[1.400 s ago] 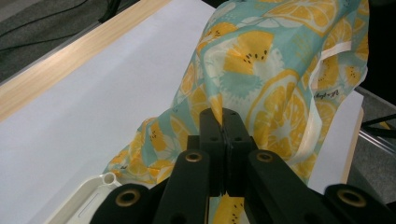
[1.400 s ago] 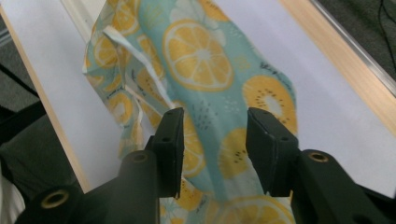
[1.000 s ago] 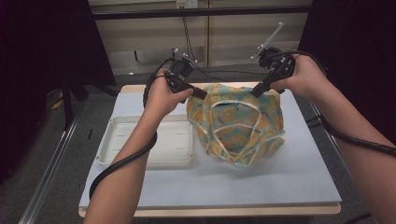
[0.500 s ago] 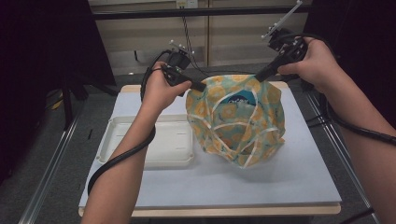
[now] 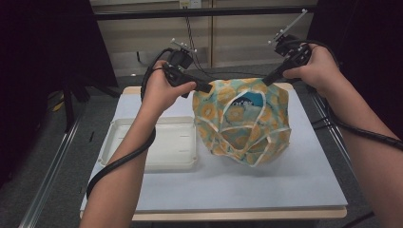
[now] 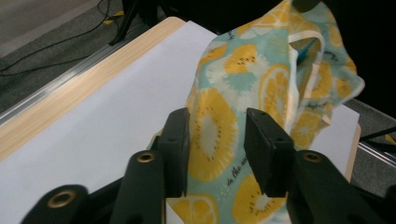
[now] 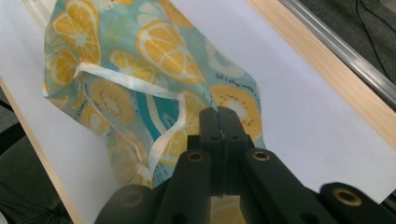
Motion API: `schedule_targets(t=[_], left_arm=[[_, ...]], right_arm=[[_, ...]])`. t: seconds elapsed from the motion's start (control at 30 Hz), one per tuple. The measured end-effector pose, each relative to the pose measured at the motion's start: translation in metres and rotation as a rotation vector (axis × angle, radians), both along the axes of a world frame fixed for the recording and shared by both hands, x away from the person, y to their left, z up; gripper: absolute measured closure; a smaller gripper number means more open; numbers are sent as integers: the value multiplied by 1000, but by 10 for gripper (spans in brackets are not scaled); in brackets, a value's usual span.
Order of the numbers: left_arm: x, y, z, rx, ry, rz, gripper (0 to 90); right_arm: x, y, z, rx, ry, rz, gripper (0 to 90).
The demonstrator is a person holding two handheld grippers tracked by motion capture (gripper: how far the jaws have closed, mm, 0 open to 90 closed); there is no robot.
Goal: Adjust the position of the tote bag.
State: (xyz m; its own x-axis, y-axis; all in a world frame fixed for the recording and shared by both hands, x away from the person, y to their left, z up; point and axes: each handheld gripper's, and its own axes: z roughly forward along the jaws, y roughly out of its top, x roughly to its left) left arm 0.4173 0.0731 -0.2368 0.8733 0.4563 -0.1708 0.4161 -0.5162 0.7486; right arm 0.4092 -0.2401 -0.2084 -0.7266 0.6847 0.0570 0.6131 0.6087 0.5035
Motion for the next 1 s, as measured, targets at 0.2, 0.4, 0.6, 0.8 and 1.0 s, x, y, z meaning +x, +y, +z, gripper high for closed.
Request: schedule_targets(t=[0.2,0.4,0.6,0.8,1.0], left_arm=[[-16,-5,-2,27,-36,-88,525],[-21,-15,-7,63,-56,-123,537],[-16,-24,-19,112,-44,-136,622],[-9,-23,-17,108,-38,-106,859],[-9,-23,-1,113,-16,-103,900]], right_arm=[[-1,3,-6,-9,16,1,900],[-2,6,-11,-24,25,10,900],[-3,7,-16,-16,34,11,900],[-3,7,-21,-13,35,21,900],[-2,6,-21,-9,39,21,900]])
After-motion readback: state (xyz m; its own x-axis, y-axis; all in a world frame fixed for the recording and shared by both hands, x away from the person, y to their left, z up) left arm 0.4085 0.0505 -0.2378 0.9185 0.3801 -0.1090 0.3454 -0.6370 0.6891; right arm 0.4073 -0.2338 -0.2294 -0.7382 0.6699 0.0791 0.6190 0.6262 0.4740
